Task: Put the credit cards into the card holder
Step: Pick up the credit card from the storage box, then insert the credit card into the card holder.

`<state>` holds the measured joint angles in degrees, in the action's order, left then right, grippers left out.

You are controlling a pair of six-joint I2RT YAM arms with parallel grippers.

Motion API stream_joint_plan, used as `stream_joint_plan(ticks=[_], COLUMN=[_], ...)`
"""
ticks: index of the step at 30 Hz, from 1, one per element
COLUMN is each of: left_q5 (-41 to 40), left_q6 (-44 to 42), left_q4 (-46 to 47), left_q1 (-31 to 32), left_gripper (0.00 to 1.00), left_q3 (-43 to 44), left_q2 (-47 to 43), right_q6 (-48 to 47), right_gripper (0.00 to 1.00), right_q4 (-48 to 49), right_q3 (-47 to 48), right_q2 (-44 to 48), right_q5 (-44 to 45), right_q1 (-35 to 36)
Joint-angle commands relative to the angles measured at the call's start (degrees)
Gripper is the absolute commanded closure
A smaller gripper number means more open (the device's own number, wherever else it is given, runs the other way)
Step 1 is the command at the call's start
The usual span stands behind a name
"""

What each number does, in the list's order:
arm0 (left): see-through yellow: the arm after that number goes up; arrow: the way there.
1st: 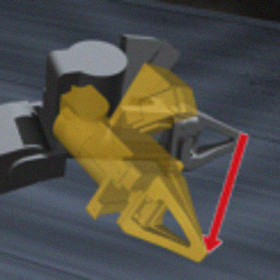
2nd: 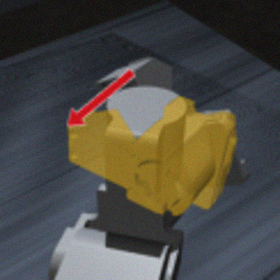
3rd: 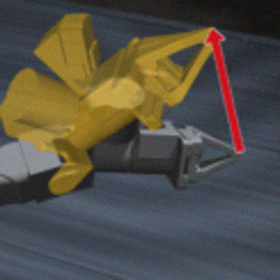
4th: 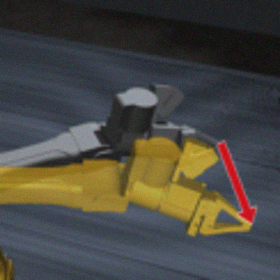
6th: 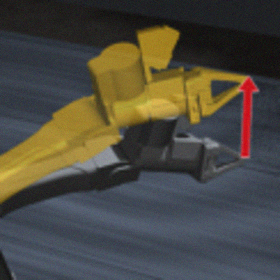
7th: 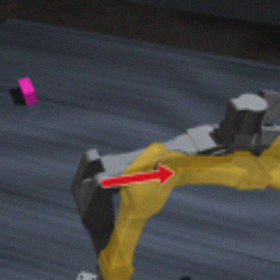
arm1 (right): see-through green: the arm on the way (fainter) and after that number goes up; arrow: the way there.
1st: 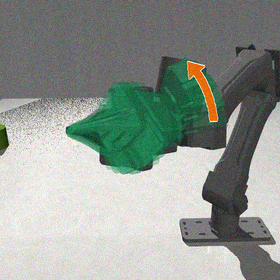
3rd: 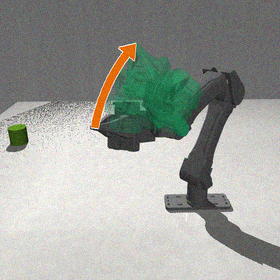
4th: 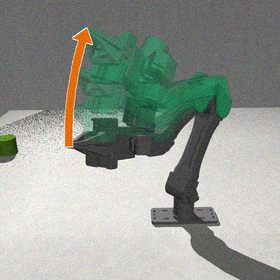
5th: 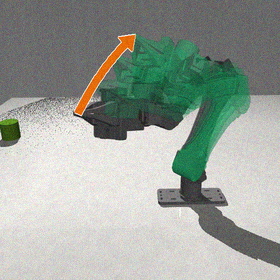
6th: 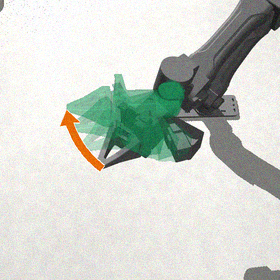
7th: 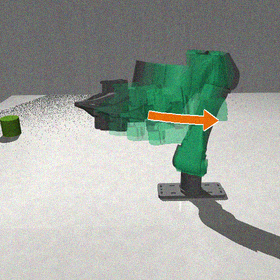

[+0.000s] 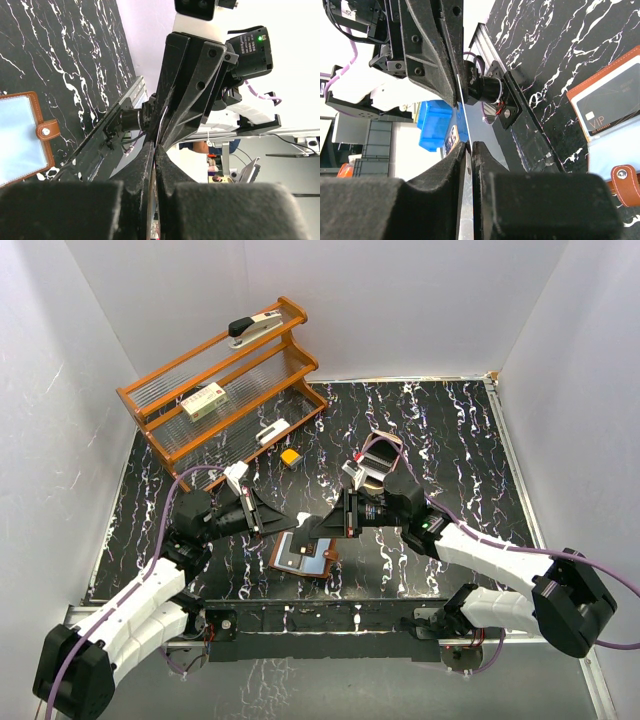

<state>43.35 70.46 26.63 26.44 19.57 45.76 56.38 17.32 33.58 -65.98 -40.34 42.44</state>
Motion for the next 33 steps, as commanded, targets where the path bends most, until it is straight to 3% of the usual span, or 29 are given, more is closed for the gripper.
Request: stream_joint_plan(ticks=[1,7,12,21,29,33], left_q5=[2.39,3.75,2.5,-1.76,-8.57,-9.84], left_q6=[-0.22,0.77,-0.59,-10.3,-19.1,-20.17], left_q4=[2.15,5.8,4.03,-13.44,-25.97,-26.55], left_q1=[0.27,0.28,0.27,0.28,0.28,0.19], left_gripper=[1.0,1.0,1.0,1.0,1.0,1.0], left_q3=[0.8,-0.2,-0.35,2.76,5.99,5.36], left_q2=[0.42,0.49,-0.58,-1.05,3.94,8.95], right_q6=[-1.34,0.54,-0.95,-1.63,-3.34,-6.9], right_gripper=[0.91,0.96,0.75,0.6,0.65,0.66], right_q4=[0.12,2.83,-1.55,-12.69,-21.26,-29.09], right_q3=[0.44,-0.4,0.05,-1.22,0.99,6.48], right_q2=[-0.02,0.88,2.45,6.64,2.68,-0.28], right_q5=[0.34,-0.58,1.43,11.39,18.02,28.06], right_q1=[0.32,0.35,0.36,0.37,0.53,4.24])
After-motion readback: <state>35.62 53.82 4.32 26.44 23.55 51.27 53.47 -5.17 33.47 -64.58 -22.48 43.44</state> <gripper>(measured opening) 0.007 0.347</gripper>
